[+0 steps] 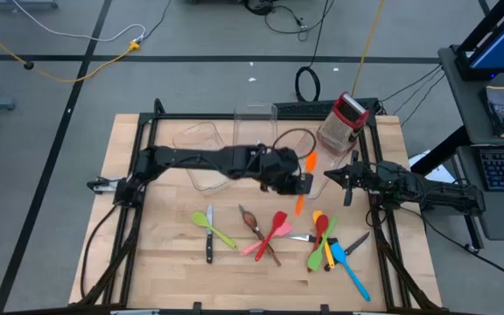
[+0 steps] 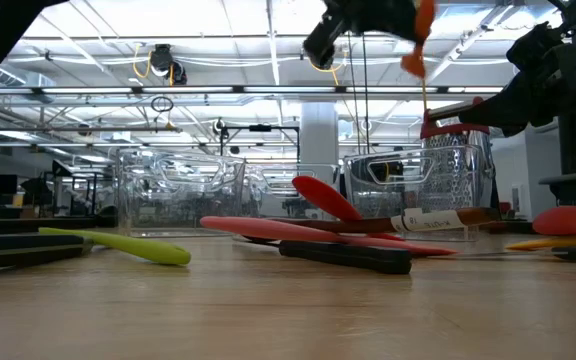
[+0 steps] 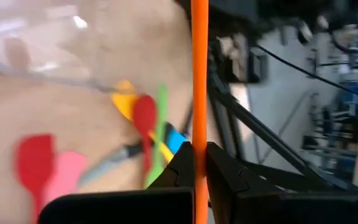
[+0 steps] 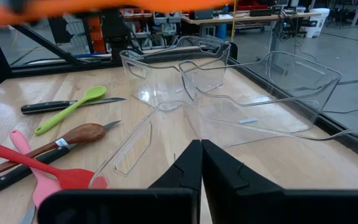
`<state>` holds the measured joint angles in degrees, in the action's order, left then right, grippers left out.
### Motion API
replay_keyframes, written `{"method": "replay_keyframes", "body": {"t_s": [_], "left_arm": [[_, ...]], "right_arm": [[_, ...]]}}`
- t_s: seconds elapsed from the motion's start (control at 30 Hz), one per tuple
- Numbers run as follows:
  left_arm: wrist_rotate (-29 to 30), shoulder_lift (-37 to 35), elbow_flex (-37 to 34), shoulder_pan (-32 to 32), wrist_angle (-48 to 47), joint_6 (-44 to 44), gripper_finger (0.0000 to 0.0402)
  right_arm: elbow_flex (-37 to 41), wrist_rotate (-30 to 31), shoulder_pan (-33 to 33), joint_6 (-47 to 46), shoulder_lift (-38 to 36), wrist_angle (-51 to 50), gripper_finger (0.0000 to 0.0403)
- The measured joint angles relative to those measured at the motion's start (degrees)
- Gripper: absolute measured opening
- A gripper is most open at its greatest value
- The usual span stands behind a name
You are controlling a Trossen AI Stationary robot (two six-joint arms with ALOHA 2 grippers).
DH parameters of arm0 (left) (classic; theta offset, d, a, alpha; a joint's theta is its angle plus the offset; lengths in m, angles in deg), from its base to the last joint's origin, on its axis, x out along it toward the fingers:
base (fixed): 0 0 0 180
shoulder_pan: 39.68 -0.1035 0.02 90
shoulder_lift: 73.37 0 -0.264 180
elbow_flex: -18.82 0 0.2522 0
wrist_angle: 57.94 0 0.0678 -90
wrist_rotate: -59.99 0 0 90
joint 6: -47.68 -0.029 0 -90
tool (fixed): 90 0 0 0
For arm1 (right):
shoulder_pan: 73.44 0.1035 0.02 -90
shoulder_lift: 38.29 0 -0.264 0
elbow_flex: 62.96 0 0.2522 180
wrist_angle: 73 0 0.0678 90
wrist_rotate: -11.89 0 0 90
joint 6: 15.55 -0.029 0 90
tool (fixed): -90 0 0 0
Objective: Pick & Place Kitchen Items
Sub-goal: Put the orange spatula in the middle bin
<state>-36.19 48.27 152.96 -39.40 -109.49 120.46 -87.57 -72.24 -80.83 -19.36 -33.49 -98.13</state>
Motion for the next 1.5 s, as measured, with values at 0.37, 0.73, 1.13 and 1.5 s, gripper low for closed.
{"method": "replay_keyframes", "body": {"t_s": [0.37,0.73,1.13,1.5], "left_arm": [[-3.3,0.0,0.0,-9.8,-4.4,-12.7,0.0007],[-3.5,2.5,0.0,-12.9,-1.1,-22.8,0.0005],[-7.0,5.8,0.0,-13.7,1.9,-26.5,0.0005],[-5.4,6.6,0.0,-12.9,4.5,-28.1,0.0005]], "right_arm": [[0.0,0.0,0.0,0.0,0.0,0.0,0.0004],[0.0,0.1,0.0,0.0,0.0,0.0,0.0004],[0.0,0.2,-0.1,-3.2,1.1,-0.4,0.0004],[0.0,0.2,-0.1,-3.0,1.7,-0.2,0.0004]]}}
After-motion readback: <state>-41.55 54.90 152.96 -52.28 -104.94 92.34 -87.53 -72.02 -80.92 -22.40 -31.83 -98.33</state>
